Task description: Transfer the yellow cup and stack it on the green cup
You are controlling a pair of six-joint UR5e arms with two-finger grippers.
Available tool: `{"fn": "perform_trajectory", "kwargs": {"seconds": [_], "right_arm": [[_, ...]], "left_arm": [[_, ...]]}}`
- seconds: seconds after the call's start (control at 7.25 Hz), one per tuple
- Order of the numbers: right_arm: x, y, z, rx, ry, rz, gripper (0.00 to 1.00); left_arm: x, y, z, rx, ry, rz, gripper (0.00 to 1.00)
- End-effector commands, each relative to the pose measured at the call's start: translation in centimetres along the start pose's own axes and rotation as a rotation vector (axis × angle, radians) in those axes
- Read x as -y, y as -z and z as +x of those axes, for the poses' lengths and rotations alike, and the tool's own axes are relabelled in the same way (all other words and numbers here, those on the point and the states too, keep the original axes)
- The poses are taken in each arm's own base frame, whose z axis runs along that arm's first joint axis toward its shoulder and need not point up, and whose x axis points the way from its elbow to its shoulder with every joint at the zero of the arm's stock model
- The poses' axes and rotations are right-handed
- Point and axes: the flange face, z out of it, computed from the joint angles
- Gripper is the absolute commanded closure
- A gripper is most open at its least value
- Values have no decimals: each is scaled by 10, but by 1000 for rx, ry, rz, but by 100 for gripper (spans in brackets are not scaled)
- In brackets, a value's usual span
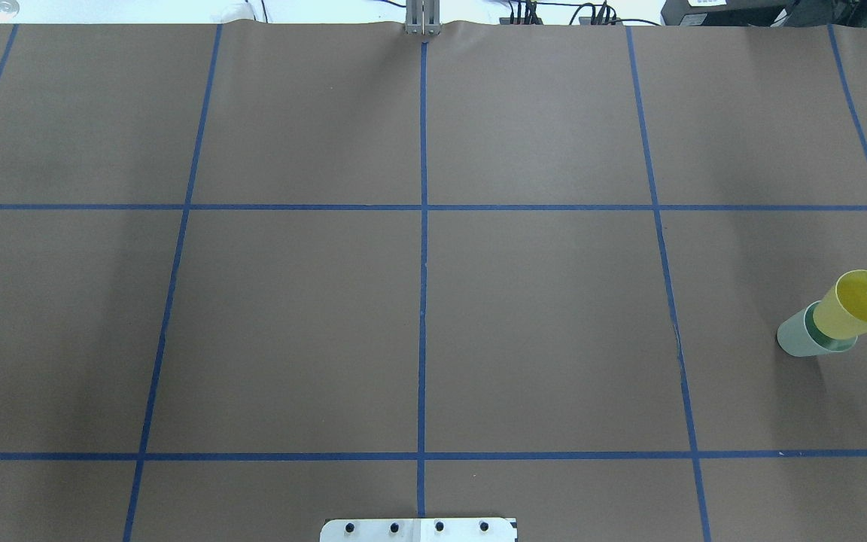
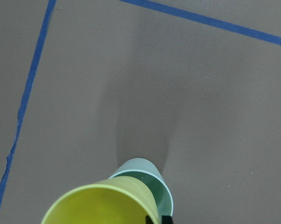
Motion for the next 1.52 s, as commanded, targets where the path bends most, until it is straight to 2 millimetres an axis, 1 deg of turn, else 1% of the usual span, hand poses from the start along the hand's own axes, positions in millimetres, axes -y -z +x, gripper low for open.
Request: {"fn": "perform_trajectory", "kwargs": {"seconds": [0.0,0.28,0.41,0.55,0.69,1.1,1.24,1.38], "right_arm": [[-2,-2,2,-11,-2,-3,100],[0,-4,-4,-4,12,-7,100],[0,-5,-5,-3,15,-8,83],[0,-5,-5,-4,17,-7,8],[1,-3,-7,1,33,12,0],[3,-2,-8,4,38,18,0],[3,-2,0,-5,18,20,0],[5,13,42,-24,-68,63,0]], "left_arm": [[0,0,0,0,-1,0,0],[1,2,1,1,-1,3,0],[1,2,1,1,-1,3,0],[1,2,1,0,-1,3,0],[1,2,1,1,-3,3,0],[0,1,1,1,0,1,0],[0,1,1,0,1,0,0],[-1,0,1,0,2,-1,0]]}}
